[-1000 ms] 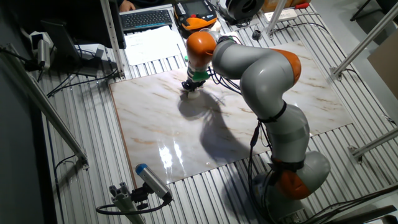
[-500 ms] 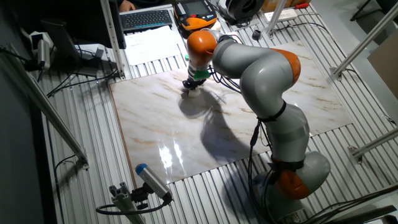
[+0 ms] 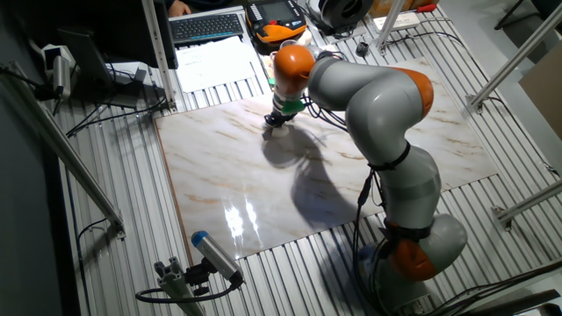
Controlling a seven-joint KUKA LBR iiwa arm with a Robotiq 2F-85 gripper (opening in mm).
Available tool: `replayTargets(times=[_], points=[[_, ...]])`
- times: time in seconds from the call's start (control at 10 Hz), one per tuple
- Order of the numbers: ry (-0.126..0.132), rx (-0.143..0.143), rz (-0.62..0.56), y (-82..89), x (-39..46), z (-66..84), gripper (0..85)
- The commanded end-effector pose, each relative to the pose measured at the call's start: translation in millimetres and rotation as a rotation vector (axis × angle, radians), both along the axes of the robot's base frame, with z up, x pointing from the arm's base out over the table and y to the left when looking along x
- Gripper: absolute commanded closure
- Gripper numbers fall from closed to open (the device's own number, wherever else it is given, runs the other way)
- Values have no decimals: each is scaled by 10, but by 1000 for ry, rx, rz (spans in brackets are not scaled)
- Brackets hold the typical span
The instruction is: Clean the tabletop with a sponge
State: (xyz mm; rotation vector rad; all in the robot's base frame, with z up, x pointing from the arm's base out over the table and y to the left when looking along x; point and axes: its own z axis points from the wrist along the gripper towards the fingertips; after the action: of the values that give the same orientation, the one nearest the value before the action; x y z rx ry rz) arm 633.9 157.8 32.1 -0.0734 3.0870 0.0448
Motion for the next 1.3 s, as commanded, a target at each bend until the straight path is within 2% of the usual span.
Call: replayTargets(times=[0.0, 0.6, 1.0, 1.2], points=[[2, 6, 6, -45, 5, 39, 850], [6, 19, 22, -202, -39, 82, 850], [20, -1, 18, -259, -62, 78, 850], [18, -15, 18, -283, -75, 55, 850]])
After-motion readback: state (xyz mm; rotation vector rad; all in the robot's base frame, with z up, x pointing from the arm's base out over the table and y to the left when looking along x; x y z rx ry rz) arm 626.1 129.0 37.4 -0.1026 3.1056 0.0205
